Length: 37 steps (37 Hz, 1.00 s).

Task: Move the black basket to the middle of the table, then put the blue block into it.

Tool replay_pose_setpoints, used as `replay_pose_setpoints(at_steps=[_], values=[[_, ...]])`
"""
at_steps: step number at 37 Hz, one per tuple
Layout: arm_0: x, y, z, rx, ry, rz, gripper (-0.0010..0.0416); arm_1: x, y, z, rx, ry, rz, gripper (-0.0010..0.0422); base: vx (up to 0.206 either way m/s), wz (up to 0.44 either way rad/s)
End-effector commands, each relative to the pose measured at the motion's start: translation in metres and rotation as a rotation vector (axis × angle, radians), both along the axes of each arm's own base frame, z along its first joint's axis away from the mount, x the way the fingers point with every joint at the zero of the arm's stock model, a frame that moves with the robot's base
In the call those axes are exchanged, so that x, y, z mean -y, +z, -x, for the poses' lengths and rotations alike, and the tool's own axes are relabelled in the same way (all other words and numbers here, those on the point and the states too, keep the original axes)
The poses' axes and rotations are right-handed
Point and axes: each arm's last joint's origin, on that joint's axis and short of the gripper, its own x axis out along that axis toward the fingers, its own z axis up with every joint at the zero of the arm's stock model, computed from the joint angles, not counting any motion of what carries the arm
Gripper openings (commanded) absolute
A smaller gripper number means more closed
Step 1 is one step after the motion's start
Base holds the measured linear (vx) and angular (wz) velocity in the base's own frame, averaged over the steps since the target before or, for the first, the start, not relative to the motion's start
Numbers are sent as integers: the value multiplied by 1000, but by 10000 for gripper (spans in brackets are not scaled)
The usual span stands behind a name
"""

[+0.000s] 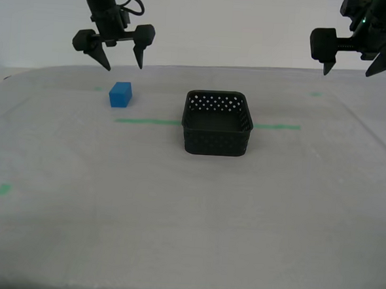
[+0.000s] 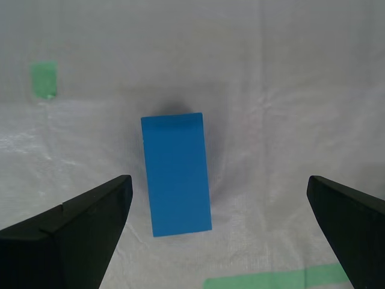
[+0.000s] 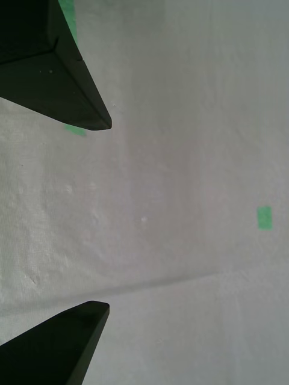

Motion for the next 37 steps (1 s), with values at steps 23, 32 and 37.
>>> replay_pose_setpoints(at_steps=[23,32,37], values=[[0,0,0,4,-2,0,399,-1,-34,-3,-56,54,-63,401,0,0],[0,0,0,4,-2,1,399,0,-44,-3,-44,55,-66,401,0,0],[0,0,0,4,-2,1,399,0,-48,-2,-38,63,-65,401,0,0]])
